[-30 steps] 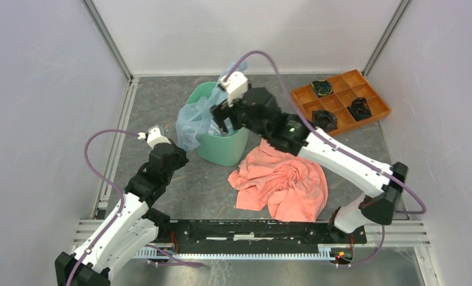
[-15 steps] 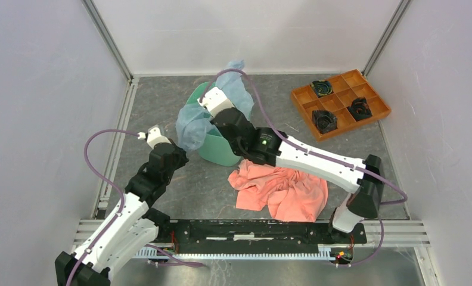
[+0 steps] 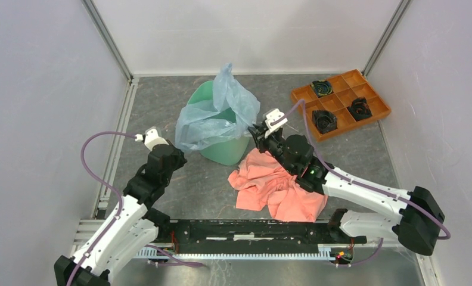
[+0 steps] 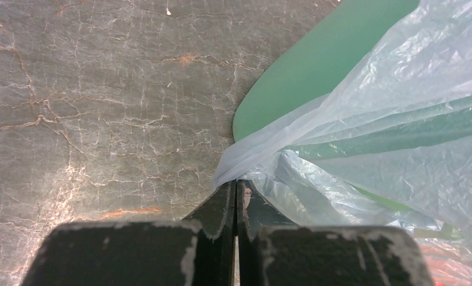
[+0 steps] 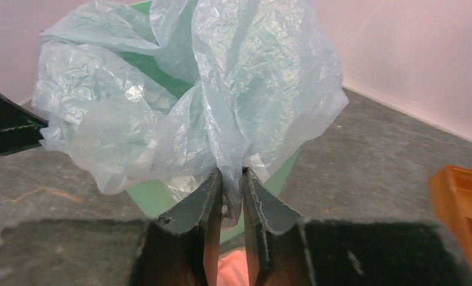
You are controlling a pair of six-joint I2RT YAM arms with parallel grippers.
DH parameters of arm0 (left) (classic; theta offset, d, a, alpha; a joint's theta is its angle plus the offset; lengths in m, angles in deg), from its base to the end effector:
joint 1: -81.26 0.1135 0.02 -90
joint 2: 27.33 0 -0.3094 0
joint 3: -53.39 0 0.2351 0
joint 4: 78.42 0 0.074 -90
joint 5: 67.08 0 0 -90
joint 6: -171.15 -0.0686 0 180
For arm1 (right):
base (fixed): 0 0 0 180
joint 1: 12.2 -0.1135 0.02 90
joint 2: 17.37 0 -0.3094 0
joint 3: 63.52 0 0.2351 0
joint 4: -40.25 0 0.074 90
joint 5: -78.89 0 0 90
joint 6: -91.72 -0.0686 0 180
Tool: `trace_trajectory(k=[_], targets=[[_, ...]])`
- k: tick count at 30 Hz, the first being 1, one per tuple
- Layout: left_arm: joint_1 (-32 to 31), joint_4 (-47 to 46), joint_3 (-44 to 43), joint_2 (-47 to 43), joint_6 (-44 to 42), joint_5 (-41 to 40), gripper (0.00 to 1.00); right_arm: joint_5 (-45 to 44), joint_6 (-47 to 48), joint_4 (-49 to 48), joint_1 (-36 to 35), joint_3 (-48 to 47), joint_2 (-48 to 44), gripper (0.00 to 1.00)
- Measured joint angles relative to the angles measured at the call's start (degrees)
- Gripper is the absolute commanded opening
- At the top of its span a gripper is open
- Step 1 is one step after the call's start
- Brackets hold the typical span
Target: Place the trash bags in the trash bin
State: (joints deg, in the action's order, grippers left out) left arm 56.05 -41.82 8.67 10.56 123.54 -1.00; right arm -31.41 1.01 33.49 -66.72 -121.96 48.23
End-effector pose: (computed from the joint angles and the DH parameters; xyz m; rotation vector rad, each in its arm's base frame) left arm 0.1276 -0.0293 0.2636 -0.5525 1.9795 -0.2991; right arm 0.1725 0.2010 0.3650 -0.4623 1.5289 0.4744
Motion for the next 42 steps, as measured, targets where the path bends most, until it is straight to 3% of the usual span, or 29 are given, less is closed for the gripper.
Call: trace_trajectory(k=[3,11,18,24,26,29,33,36,42], targets=[[0.0,0.5,0.0,-0.7,0.0,0.2,0.02,5.6,-2.4,-4.7,2.8,2.8,0.4,0.12],[0.0,0.6,0.0,-1.0,0.0,2.4,0.02,18.6,-10.8,-18.3,10.1,10.1,0.8,0.12],[0.0,0.4,0.3,1.6,0.0,3.8,0.02,24.9,-16.2,-16.1,14.2,9.9,-0.6,0.13],[0.0,2.6,0.3,-2.0,0.0,0.7,0.02,26.5,-14.4,-8.9,14.8,7.0,-3.2,0.22],[0.0,2.4,0.7,-3.8,0.4,0.2,0.02,26.5,-14.0,-7.7,15.5,7.0,-2.8,0.29],[0.0,1.7,2.1,-5.2,1.3,0.6,0.02,26.5,-13.8,-2.9,16.7,4.5,0.7,0.54],[0.0,1.0,3.0,-1.8,1.7,2.2,0.02,26.7,-13.7,4.4,16.9,0.8,2.6,0.78],[0.0,0.3,3.0,0.1,1.7,2.9,0.02,26.8,-13.5,8.3,16.9,0.4,-0.1,0.87],[0.0,-0.1,3.1,0.3,1.7,3.2,0.02,27.5,-12.7,15.1,16.9,-0.3,-6.5,0.94]])
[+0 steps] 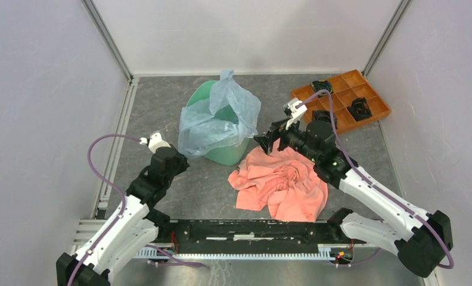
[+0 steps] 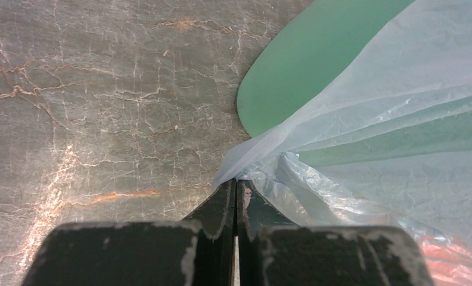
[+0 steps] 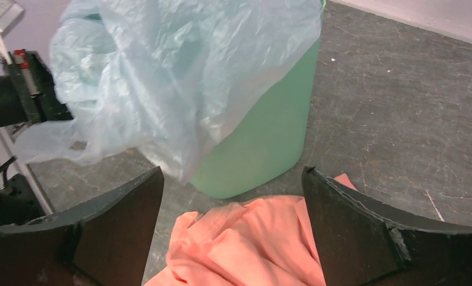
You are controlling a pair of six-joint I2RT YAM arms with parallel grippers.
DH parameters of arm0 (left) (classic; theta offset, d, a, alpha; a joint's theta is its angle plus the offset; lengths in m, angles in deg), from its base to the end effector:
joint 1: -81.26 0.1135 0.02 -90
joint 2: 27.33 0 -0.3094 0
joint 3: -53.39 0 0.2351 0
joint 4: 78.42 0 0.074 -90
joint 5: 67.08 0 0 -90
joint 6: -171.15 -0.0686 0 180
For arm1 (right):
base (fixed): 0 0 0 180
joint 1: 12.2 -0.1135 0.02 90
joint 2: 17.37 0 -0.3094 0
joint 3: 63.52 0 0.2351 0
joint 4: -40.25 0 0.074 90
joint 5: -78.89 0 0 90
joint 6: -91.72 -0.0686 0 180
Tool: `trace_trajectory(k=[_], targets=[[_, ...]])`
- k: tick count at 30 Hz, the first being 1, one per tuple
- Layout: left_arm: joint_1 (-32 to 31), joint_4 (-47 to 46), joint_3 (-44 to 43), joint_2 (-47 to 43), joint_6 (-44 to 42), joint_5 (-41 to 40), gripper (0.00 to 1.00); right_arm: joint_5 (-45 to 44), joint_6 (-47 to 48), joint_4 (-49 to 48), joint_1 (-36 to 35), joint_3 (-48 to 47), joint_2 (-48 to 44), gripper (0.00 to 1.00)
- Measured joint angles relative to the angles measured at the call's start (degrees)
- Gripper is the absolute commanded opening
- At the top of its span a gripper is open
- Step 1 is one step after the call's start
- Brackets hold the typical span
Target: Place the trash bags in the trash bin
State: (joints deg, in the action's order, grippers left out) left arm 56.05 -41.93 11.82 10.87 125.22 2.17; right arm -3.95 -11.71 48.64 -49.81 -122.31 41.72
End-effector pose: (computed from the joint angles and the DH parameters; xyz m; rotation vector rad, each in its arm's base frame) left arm 0.1255 -0.0322 0.2432 -0.5533 2.0515 -0.3324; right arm 0.1822 0.1512 0.3563 -0.4663 1.7204 0.7590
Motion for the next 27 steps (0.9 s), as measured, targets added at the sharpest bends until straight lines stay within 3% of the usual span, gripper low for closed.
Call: trace_trajectory(k=[5,13,23,27], targets=[[0.0,0.0,0.3,-1.5,0.0,1.5,0.02,5.3,-2.6,0.5,0.0,0.9,-3.2,0.97],[0.0,-1.1,1.5,-7.6,-0.1,4.9,0.02,15.9,-15.2,-14.1,-1.3,12.8,-4.6,0.98],[0.0,-1.6,1.9,-11.9,-0.1,8.0,0.02,10.5,-32.7,-33.5,-9.4,12.8,8.8,0.76],[0.0,-1.0,1.9,-12.2,-0.1,8.1,0.02,6.6,-36.3,-38.2,-9.7,12.0,10.3,0.74]])
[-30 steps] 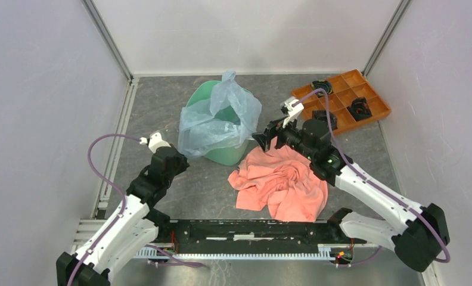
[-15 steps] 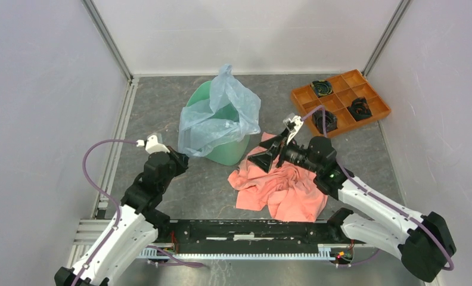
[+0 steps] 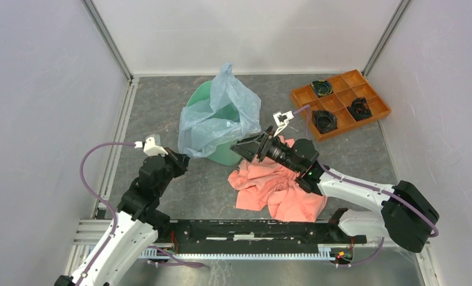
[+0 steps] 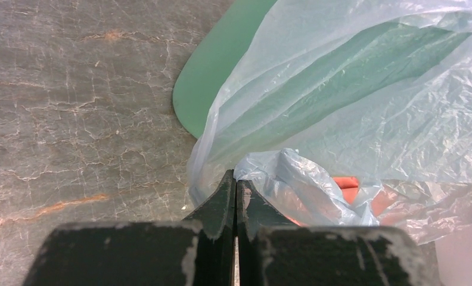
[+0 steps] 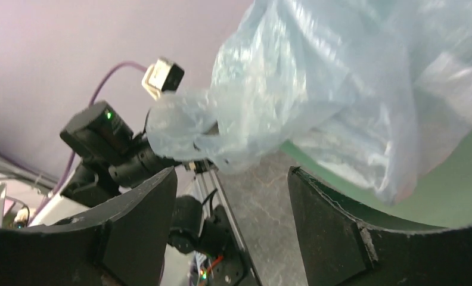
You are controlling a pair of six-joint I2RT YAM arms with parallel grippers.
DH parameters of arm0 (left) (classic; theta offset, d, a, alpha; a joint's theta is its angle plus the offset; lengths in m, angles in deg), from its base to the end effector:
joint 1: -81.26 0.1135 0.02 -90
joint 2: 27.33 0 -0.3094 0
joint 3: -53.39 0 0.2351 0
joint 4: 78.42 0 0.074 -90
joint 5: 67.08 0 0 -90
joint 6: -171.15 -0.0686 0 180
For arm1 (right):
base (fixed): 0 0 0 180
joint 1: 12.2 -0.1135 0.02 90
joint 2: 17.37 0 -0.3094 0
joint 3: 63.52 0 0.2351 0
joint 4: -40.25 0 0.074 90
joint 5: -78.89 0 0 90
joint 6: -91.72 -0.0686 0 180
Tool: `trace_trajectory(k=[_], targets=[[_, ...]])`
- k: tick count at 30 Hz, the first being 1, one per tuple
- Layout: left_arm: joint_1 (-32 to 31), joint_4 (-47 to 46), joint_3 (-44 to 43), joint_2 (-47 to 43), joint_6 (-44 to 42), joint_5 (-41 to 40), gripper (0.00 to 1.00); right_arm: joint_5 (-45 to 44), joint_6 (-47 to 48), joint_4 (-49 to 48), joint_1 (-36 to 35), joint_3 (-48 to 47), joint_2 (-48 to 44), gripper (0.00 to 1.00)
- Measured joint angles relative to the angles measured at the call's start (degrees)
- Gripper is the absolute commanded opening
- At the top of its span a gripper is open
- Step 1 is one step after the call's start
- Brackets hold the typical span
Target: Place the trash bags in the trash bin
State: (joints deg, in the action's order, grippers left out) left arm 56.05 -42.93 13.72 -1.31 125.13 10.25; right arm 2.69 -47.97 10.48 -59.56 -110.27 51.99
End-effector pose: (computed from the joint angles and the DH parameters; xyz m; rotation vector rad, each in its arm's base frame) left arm 0.0980 -0.0295 0.2523 -0.4700 1.9311 -0.5802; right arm 0.1692 0.2079 0.3302 -0.1911 1.6403 1.5206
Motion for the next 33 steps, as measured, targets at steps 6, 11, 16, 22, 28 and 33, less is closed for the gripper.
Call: trace_trajectory(k=[6,11,16,22,28,33], targets=[[0.0,-0.1,0.0,-1.9,0.0,0.9,0.02,-6.6,-3.0,-0.8,0.0,-3.1,1.0,0.51],[0.0,-0.3,0.0,-3.0,0.0,1.2,0.02,-9.4,-4.9,0.2,0.0,-4.9,2.1,0.24],[0.0,-0.3,0.0,-3.1,-0.1,1.2,0.02,-10.9,-6.0,2.2,-0.1,-5.6,2.6,0.06],[0.0,-0.2,0.0,-2.4,0.0,1.2,0.02,-9.7,-5.8,3.5,-0.1,-5.5,2.5,0.0],[0.0,0.1,0.0,-1.9,-0.1,0.6,0.02,-5.9,-4.1,5.0,-0.1,-1.6,-0.4,0.0],[0.0,0.2,0.0,-1.9,-0.1,-0.5,0.02,-4.8,-1.7,6.8,-0.2,1.3,-3.3,0.0]])
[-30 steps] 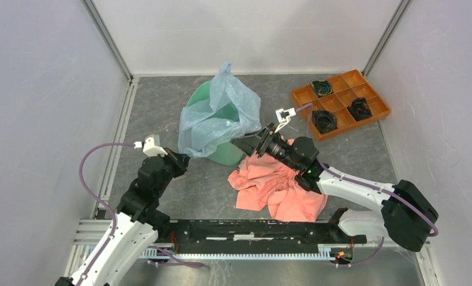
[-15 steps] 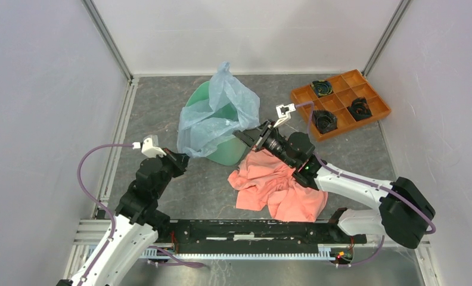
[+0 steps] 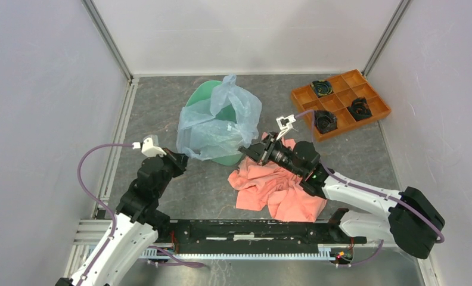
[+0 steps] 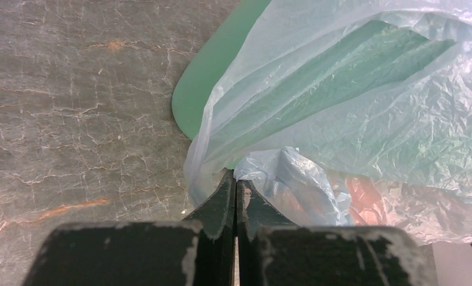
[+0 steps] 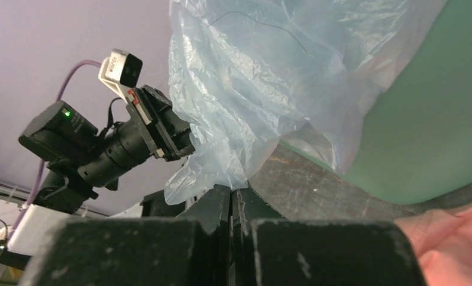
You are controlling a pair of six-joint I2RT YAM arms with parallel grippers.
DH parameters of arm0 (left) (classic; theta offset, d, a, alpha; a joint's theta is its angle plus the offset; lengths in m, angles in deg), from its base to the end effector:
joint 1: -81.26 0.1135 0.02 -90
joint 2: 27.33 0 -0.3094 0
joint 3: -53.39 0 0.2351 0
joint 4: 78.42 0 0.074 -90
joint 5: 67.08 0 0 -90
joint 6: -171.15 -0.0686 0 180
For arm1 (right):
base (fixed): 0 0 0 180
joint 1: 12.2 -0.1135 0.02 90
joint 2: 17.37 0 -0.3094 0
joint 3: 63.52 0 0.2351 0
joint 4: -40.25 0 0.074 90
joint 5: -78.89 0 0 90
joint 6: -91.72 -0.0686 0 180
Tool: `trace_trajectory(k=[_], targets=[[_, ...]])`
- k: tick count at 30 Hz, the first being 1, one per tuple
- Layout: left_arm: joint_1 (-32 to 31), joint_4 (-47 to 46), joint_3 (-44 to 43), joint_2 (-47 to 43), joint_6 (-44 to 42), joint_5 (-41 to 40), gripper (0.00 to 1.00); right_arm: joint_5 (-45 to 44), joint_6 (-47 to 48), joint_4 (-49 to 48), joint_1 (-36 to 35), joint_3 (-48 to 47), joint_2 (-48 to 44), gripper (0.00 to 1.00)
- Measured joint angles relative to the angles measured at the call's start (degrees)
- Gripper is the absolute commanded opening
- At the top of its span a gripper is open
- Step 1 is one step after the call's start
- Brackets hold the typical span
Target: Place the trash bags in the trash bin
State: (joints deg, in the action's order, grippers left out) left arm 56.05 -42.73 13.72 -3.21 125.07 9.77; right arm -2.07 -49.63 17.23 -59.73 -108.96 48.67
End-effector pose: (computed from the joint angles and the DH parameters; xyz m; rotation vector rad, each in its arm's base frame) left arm 0.0938 -0.0269 0.2545 -0.4722 1.8998 -0.5879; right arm 0.1649 0.1961 0.3195 -0.0846 1.7278 1.4549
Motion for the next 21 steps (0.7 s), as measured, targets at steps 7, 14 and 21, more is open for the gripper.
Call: trace_trajectory(k=[7,14,21], targets=[[0.0,0.2,0.0,3.4,0.1,-3.0,0.02,-2.7,6.1,0.8,0.3,1.2,2.9,0.01],[0.0,-2.8,0.0,15.7,0.1,-7.1,0.02,-0.2,16.9,-1.1,1.5,0.9,14.3,0.22],[0.0,-5.4,-3.1,22.6,-1.6,-11.0,0.02,1.1,26.8,8.8,1.5,-1.4,9.5,0.57]])
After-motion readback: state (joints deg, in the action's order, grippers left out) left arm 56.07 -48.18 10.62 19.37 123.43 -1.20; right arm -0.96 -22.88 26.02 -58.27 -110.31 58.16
